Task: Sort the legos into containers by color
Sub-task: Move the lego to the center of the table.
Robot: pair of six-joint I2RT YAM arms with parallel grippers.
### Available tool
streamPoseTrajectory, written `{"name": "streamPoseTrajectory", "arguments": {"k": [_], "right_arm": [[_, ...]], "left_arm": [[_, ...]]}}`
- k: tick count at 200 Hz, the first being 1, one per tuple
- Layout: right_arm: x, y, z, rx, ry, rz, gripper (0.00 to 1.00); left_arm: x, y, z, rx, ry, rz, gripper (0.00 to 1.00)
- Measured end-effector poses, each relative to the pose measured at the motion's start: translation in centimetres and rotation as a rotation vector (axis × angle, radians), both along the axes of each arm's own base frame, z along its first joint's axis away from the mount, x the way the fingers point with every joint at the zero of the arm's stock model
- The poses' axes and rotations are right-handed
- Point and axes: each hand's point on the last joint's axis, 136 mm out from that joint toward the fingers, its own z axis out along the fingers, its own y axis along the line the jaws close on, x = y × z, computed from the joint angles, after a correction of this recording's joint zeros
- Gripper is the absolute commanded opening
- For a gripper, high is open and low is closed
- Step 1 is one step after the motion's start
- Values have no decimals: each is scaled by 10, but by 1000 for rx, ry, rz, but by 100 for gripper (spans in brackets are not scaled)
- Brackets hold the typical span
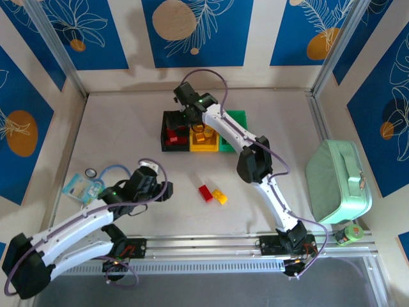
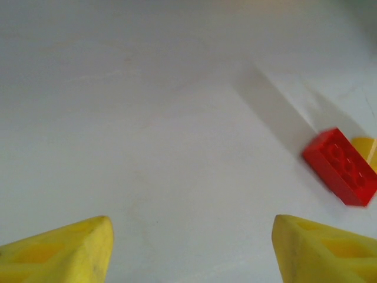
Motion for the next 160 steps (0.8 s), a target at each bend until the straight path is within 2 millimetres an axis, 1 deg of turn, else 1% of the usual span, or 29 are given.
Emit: {"name": "streamPoseTrajectory", "arguments": {"k": [11, 21, 37, 63, 74, 82, 101, 122, 146, 160], "right_arm": [[-12, -11, 3, -10, 14, -7, 84], [-23, -21, 11, -10, 15, -13, 84], [-37, -37, 31, 16, -9, -32, 84], [-57, -66, 65, 77, -63, -72, 84], [-63, -80, 73, 99, -82, -96, 84], [-67, -89, 75, 108, -90, -113, 85], [-78, -110, 70, 118, -88, -152, 84], [-89, -134, 52, 107, -62, -200, 85], [-103, -154, 30, 88, -24, -242, 84], [-107, -161, 23, 87, -12, -261, 84]], "left_arm": [[-2, -11, -2, 15, 4, -45, 77], [-4, -21, -5, 23, 10, -75, 78], [-5, -37, -10, 38, 23, -118, 79], [-4, -71, -13, 64, 38, -179, 79], [-1, -83, -14, 69, 43, -182, 79], [2, -91, -16, 70, 55, -174, 78], [8, -106, -25, 59, 86, -140, 78], [10, -112, -41, 65, 132, -102, 76], [8, -120, -56, 72, 181, -82, 73], [8, -124, -61, 69, 200, -69, 70]]}}
